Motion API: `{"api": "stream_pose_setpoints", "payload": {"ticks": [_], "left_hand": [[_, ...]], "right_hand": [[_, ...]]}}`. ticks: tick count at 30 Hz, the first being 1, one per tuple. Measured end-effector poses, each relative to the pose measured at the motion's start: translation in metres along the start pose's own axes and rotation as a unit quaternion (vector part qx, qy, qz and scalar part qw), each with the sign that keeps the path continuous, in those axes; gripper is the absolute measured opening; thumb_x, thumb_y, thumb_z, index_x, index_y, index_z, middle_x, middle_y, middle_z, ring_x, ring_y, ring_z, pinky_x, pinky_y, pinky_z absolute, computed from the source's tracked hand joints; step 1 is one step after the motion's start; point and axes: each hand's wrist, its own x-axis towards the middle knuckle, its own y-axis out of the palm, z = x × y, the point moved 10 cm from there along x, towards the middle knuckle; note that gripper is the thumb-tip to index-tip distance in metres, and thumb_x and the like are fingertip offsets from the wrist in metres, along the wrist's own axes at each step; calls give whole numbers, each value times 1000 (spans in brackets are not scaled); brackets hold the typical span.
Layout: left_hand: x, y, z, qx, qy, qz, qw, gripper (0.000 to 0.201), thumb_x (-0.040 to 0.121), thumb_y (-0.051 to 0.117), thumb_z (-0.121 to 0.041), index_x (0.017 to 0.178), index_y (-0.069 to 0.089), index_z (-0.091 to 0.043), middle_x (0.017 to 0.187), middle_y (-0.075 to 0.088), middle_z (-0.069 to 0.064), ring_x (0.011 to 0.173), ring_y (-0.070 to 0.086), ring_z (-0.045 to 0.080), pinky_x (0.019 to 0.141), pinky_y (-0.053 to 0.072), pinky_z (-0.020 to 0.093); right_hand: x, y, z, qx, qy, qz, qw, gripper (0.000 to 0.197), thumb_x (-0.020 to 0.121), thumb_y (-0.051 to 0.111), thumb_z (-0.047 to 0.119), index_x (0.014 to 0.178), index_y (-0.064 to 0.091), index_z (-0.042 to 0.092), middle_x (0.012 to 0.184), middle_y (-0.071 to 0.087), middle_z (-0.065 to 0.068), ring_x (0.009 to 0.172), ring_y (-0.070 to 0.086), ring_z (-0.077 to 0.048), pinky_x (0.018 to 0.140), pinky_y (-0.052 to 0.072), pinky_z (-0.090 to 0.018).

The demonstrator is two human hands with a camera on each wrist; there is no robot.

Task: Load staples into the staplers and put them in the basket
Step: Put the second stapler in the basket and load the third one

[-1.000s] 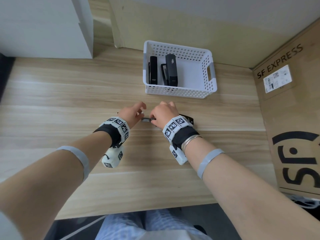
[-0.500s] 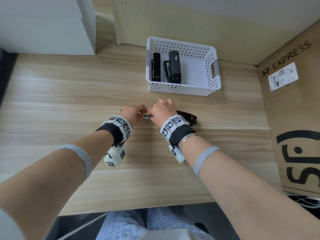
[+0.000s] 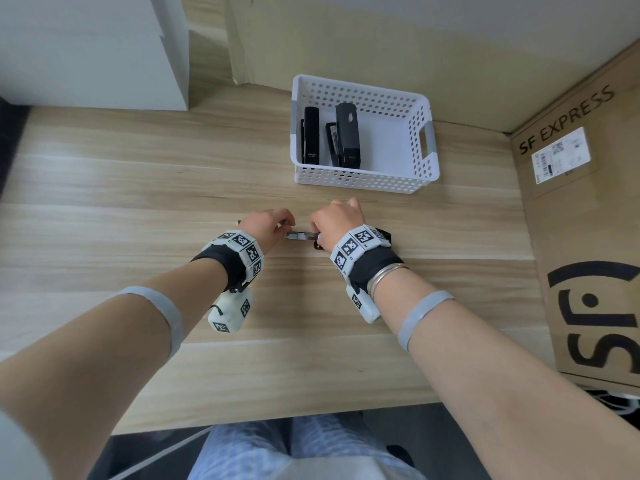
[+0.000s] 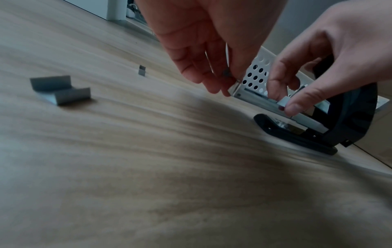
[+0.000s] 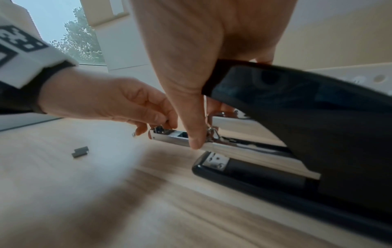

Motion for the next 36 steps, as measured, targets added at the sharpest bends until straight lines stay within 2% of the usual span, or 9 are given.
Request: {"api": "stream_pose_setpoints", "payload": {"ticks": [6, 9, 12, 14, 18, 22, 26, 31, 36], "left_hand": [[-1, 0, -2, 9, 6, -2, 1000, 21, 90, 47, -15, 106, 60, -13, 108, 68, 9, 96, 60, 30, 84, 50, 37], [-1, 0, -3, 14, 7, -1, 1000, 21, 91, 47, -16, 106, 60, -14, 108, 67, 9, 96, 60, 30, 83, 50, 36], [-2, 0, -3, 14, 10, -2, 1000, 20, 91, 47, -16, 105, 60, -14, 107, 68, 9, 94, 60, 30, 81, 49, 35], [-2, 0, -3, 14, 13, -4, 1000, 20, 91, 47, -16, 105, 61, -14, 106, 68, 9, 94, 60, 30, 80, 48, 35], [-3, 0, -2, 12, 5, -3, 1000, 22, 92, 44, -17, 109, 58, -13, 108, 68, 9, 95, 60, 31, 81, 48, 36], [-5, -3, -4, 5, 3, -3, 1000, 22, 94, 42, -17, 112, 51, -9, 109, 69, 8, 94, 61, 32, 80, 48, 38], [-4, -12, -3, -19, 2, -23, 1000, 21, 94, 43, -17, 109, 51, -4, 105, 70, 11, 95, 61, 31, 78, 45, 35], [-5, -13, -3, -19, 3, -22, 1000, 19, 94, 43, -13, 108, 51, -3, 102, 71, 12, 95, 62, 32, 77, 46, 35], [-7, -12, -4, -19, 7, -24, 1000, 19, 93, 44, -11, 107, 53, -2, 103, 70, 14, 95, 61, 33, 80, 46, 36]], "right_hand": [[1, -9, 3, 64, -28, -41, 997, 12, 89, 61, 28, 99, 68, 27, 99, 69, 5, 109, 53, -17, 97, 31, -34], [-1, -8, 5, 88, -35, -43, 995, 6, 88, 62, 31, 86, 62, 26, 89, 66, 5, 103, 55, -19, 96, 31, -33], [-2, -4, 6, 80, -32, -39, 995, 16, 90, 60, 31, 76, 52, 27, 85, 65, 4, 97, 57, -19, 96, 32, -32], [-3, -4, 6, 71, -32, -44, 996, 13, 91, 57, 30, 79, 57, 27, 90, 69, 4, 96, 59, -19, 96, 32, -31], [-2, -3, 5, 52, -39, -50, 997, 13, 92, 57, 32, 90, 68, 25, 94, 69, 5, 106, 53, -16, 96, 31, -33], [0, 0, 8, 20, -41, -43, 998, 10, 90, 60, 32, 88, 68, 26, 100, 68, 8, 110, 50, -17, 95, 30, -35], [2, 1, 7, 41, -27, -43, 998, 6, 89, 60, 30, 89, 65, 26, 99, 68, 8, 109, 51, -18, 96, 30, -37], [3, 1, 10, 38, -37, -27, 998, 17, 90, 54, 24, 104, 64, 24, 104, 68, 4, 109, 54, -21, 96, 34, -37], [4, 2, 10, 25, -37, -1, 999, 22, 93, 54, 22, 110, 68, 20, 108, 67, -4, 101, 62, -26, 74, 43, -31]]}}
